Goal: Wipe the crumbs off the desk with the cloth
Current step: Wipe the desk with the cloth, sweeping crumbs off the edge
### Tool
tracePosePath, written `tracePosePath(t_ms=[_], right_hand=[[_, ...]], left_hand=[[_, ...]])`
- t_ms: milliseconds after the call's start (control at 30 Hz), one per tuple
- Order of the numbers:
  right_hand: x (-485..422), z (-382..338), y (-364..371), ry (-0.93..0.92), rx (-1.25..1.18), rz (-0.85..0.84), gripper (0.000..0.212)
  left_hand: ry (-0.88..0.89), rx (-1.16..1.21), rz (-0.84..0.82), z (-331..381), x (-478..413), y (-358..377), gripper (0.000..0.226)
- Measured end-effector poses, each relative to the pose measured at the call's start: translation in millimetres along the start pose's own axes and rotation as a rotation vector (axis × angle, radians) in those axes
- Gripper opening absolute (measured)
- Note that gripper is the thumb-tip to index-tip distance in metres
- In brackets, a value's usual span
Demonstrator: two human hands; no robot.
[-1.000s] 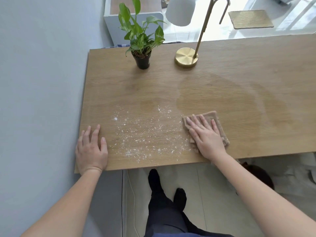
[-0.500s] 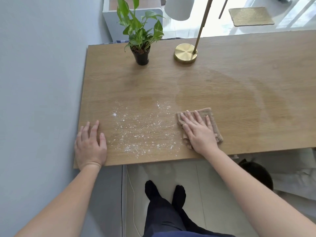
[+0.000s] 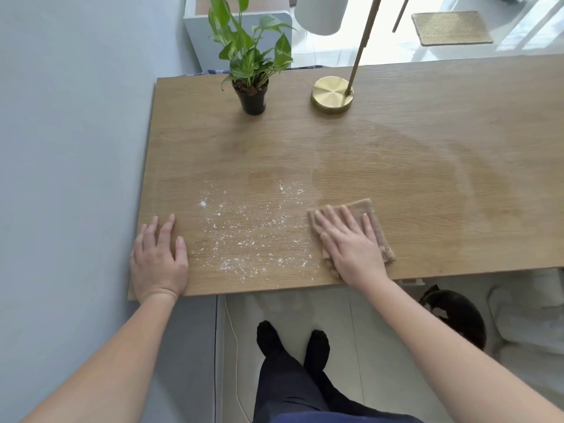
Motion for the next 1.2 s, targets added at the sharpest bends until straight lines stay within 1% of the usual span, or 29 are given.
tracePosePath(t_ms=[67, 100, 133, 200, 267, 333, 367, 400, 467, 533, 567, 600, 633, 700, 767, 800, 833, 867, 900, 967, 1033, 1067, 1100, 1133, 1200], right_hand=[[37.7, 0.3, 3.8, -0.211, 0.054, -0.086, 0.05], [48.9, 11.8, 0.3, -0.268, 0.07, -0.111, 0.05], [51.1, 29.0, -5.9, -0.276, 0.083, -0.121, 0.05], [31.6, 61.6, -20.8, -0.153, 0.067, -0.095, 0.048], [-7.5, 75.2, -30.6, 0.049, 0.01, -0.017, 0.048], [-38.0, 64.5, -28.5, 0.22, -0.03, 0.053, 0.05], [-45.3, 52.8, -22.3, 0.247, -0.036, 0.059, 0.051], [-46.6, 37.4, -15.2, 0.213, -0.033, 0.043, 0.052], [-30.1, 13.2, -3.7, 0.026, 0.007, -0.029, 0.052], [-2.4, 17.7, -3.8, -0.133, 0.048, -0.09, 0.052], [5.5, 29.0, -8.9, -0.161, 0.06, -0.108, 0.052], [5.5, 44.7, -16.4, -0.143, 0.067, -0.11, 0.051], [-2.2, 61.6, -23.9, -0.081, 0.064, -0.095, 0.051], [-34.7, 85.1, -37.9, 0.118, 0.027, -0.018, 0.051], [-76.7, 83.3, -40.6, 0.29, -0.014, 0.057, 0.054], [-95.0, 73.9, -37.5, 0.34, -0.025, 0.075, 0.055], [-110.1, 60.8, -31.2, 0.352, -0.03, 0.076, 0.055], [-120.4, 44.4, -24.0, 0.328, -0.035, 0.065, 0.055], [-125.0, 27.0, -17.5, 0.265, -0.033, 0.049, 0.055], [-112.8, -1.0, -5.9, 0.072, -0.013, -0.015, 0.053], [-82.3, -3.5, -4.2, -0.096, 0.02, -0.085, 0.051], [-69.3, 5.8, -8.6, -0.14, 0.037, -0.103, 0.05], [-63.2, 18.1, -15.5, -0.15, 0.046, -0.111, 0.05], [-65.3, 32.7, -23.3, -0.118, 0.042, -0.105, 0.049], [-90.4, 57.6, -37.1, 0.044, 0.011, -0.042, 0.049]], left_hand=[[-0.003, -0.004, -0.001, -0.4, -0.6, 0.5, 0.06], [-0.006, -0.005, -0.002, -0.9, -0.5, 0.7, 0.06], [-0.007, -0.005, -0.004, -1.0, -0.4, 0.8, 0.06], [-0.002, -0.009, -0.006, -0.9, 0.2, 0.8, 0.06], [-0.002, -0.007, -0.005, -1.0, -0.4, 0.5, 0.059], [-0.001, -0.007, -0.004, -0.1, -0.2, 0.5, 0.059], [-0.001, -0.008, -0.005, 0.1, 0.0, 0.7, 0.06], [-0.001, -0.007, -0.003, 0.2, -0.1, 0.6, 0.06], [0.002, -0.006, 0.004, 1.1, -0.2, -0.2, 0.06], [0.002, -0.006, 0.001, 1.2, -0.8, 0.6, 0.06], [-0.002, -0.005, -0.001, 0.6, -1.7, 0.8, 0.06], [-0.006, -0.007, -0.005, 0.1, -2.0, 1.3, 0.06], [-0.009, -0.01, -0.009, -0.6, -1.9, 1.8, 0.06], [-0.007, -0.017, -0.013, -1.3, -1.4, 2.5, 0.059], [-0.006, -0.015, -0.007, -3.2, -3.4, 2.3, 0.059], [-0.003, -0.014, -0.004, -3.4, -3.9, 2.1, 0.059], [0.0, -0.015, -0.001, -3.2, -3.9, 1.8, 0.059], [0.003, -0.015, -0.001, -2.6, -3.9, 1.7, 0.059], [0.003, -0.012, -0.001, -2.3, -4.0, 1.6, 0.059], [0.001, -0.011, 0.002, -2.4, -3.6, 1.4, 0.059], [0.006, -0.015, 0.005, -2.8, -2.6, 0.3, 0.059], [0.008, -0.016, 0.007, -2.6, -2.4, 0.1, 0.059], [0.005, -0.014, 0.006, -3.3, -3.1, 0.4, 0.058], [0.002, -0.012, 0.003, -3.4, -3.8, 1.1, 0.058], [0.002, -0.012, -0.002, -2.3, -3.4, 2.3, 0.058]])
Point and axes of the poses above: each hand's wrist, its own x-axis away from the middle knuckle, its own y-axis out of the palm, z = x × y, the point moved 10 cm from there along -x, towards the middle knuckle, and after that the axes turned 9 degrees about z, right-handed, at the moved point
